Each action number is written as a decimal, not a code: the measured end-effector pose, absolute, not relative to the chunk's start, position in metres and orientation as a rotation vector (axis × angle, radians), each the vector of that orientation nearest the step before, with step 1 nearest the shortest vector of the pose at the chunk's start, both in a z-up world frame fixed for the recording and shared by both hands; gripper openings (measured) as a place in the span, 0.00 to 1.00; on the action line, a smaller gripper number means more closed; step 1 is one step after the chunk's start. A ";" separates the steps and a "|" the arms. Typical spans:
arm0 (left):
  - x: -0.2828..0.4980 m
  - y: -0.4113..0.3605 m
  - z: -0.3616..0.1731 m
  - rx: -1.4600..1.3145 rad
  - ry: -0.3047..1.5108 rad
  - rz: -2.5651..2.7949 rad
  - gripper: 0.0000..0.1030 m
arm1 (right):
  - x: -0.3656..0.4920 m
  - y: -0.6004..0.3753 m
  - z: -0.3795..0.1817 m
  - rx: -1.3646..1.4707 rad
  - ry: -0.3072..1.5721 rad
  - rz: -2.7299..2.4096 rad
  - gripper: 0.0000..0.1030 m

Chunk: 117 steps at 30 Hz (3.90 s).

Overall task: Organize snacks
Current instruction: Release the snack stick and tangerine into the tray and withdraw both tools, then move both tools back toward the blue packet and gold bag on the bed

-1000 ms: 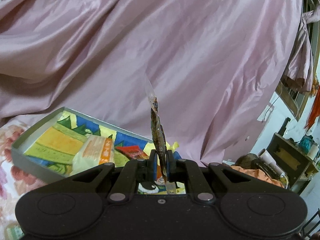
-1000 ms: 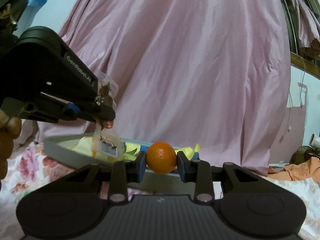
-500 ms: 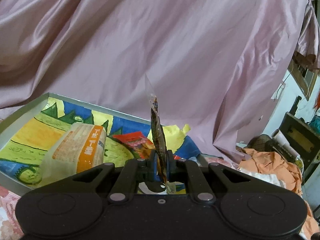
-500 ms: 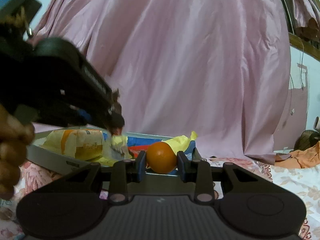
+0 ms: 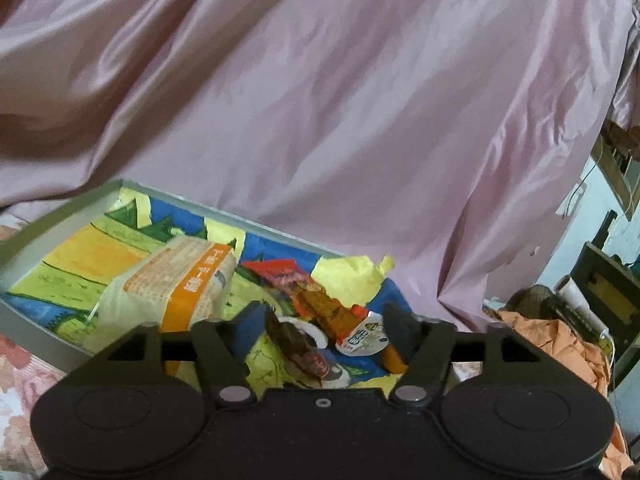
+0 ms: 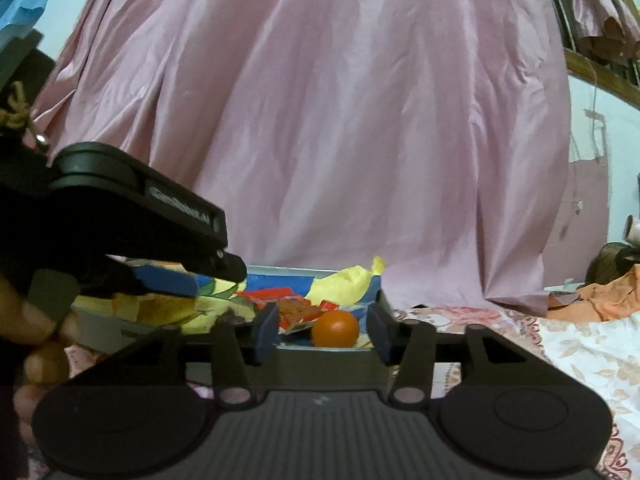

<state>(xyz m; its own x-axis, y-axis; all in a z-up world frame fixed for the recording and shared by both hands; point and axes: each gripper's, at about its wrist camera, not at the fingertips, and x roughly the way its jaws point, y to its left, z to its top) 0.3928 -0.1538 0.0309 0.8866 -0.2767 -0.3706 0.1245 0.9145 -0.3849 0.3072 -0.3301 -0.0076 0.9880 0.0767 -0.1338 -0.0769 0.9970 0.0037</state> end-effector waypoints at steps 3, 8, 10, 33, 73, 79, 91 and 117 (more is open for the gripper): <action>0.381 -0.151 0.042 -0.356 0.407 -0.209 0.87 | 0.305 -0.334 -0.005 0.015 0.124 0.061 0.73; 0.355 -0.142 0.062 -0.342 0.358 -0.183 0.99 | 0.294 -0.338 0.008 0.033 0.091 0.044 0.91; 0.343 -0.138 0.068 -0.322 0.349 -0.177 0.99 | 0.287 -0.339 0.014 0.031 0.075 0.042 0.99; 0.189 -0.073 0.059 -0.185 0.330 -0.079 0.99 | 0.155 -0.317 0.052 0.006 0.015 0.041 1.00; 0.109 -0.013 -0.022 -0.117 0.609 -0.101 0.99 | 0.066 -0.243 -0.020 -0.106 0.483 0.059 1.00; 0.113 -0.016 -0.024 -0.080 0.642 -0.110 0.99 | 0.072 -0.240 -0.026 -0.120 0.538 0.061 1.00; 0.141 -0.019 -0.031 -0.077 0.679 -0.132 0.99 | 0.098 -0.243 -0.035 -0.062 0.668 0.180 1.00; 0.243 -0.092 -0.064 -0.040 0.777 -0.332 0.96 | 0.180 -0.285 -0.061 0.078 0.849 0.237 1.00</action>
<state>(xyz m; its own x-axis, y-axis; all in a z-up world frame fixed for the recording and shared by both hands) 0.2435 -0.0924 -0.0638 0.6640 -0.3084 -0.6812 0.2795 0.9473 -0.1565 0.1803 -0.2851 -0.0607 0.6361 0.2382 -0.7339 -0.1765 0.9709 0.1622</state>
